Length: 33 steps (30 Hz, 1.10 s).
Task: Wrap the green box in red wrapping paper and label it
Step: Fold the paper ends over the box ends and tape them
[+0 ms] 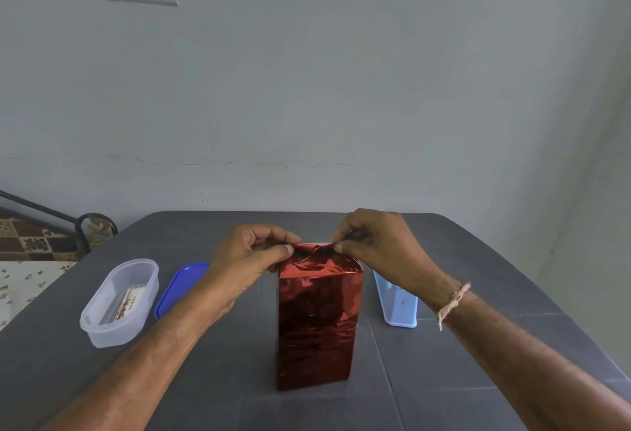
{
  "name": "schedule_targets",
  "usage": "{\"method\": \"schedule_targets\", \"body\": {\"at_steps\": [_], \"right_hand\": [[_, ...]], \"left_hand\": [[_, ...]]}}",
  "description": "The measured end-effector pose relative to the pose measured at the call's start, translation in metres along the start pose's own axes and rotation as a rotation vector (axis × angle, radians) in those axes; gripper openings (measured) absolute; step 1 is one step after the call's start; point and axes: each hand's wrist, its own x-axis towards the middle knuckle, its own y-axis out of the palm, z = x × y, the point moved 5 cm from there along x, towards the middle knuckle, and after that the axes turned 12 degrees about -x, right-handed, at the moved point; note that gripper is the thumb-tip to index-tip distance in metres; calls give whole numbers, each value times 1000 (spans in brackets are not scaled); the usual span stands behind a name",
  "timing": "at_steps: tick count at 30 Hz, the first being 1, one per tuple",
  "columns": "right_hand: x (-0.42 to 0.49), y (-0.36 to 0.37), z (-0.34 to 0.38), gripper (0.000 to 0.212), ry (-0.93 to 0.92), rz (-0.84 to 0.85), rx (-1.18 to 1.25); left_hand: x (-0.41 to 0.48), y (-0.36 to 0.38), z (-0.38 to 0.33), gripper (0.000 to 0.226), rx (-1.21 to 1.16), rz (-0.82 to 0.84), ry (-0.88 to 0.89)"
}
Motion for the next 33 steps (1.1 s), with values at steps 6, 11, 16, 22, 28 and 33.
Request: {"method": "schedule_targets", "body": {"at_steps": [6,11,16,22,28,33], "right_hand": [[1,0,5,13,-95,12,-81],[-1,-4,6,13,-136,37,-94],[-3,-4,6,13,-193,43,-127],[-3,-3,7,7,-308,45,-206],[-4,-1,6,5,-369,21,-242],[-4,0,5,6,-387,24,-266]], "left_hand": [[-2,-1,-3,15,83,51,85],[-3,0,-9,15,153,102,169],[-3,0,-8,17,230,108,223],[0,-3,-2,11,202,170,192],[3,-4,-3,10,240,231,207],[5,-6,-6,19,313,246,213]]}}
